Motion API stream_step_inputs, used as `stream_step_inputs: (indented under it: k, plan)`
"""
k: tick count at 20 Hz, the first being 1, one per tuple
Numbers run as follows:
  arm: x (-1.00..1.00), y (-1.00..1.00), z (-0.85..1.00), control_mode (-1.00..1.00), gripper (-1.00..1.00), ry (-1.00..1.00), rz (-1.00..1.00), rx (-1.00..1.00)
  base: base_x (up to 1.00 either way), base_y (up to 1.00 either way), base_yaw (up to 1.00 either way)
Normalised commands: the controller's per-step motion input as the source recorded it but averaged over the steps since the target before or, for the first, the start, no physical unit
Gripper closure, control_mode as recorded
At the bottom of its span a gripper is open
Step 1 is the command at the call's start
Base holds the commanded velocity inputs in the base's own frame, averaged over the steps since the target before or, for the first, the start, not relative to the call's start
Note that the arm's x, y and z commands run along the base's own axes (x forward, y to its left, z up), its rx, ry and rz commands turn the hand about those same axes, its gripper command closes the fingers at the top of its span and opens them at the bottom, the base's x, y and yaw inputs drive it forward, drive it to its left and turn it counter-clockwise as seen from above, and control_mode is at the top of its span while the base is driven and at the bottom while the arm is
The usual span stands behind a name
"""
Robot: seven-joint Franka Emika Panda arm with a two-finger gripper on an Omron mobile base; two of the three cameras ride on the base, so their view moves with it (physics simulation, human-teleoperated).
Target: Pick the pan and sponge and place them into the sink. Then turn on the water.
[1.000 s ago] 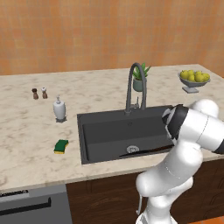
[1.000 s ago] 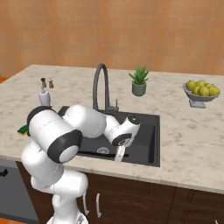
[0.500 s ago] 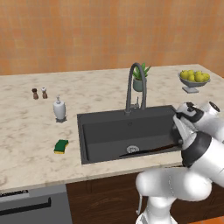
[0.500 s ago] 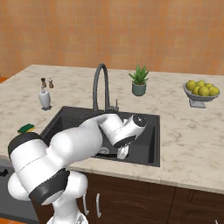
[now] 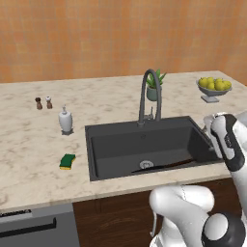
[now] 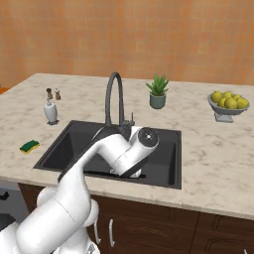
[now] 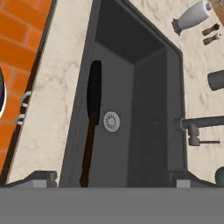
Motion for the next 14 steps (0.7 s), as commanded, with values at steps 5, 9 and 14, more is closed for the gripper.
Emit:
stream_step_inputs:
  k: [5,9,14]
  plan:
    - [-0.71,0.34,0.77,-1.0,-1.0,-0.16,0.0,-0.23,0.0,0.0,0.0]
    - [-0.16,0.86,0.76,-1.0,-1.0,-0.05,0.0,-0.36,0.0,0.0,0.0]
    - [-0.16,0.63,0.58,-1.0,-1.0,0.0,0.11,-0.23,0.0,0.0,0.0]
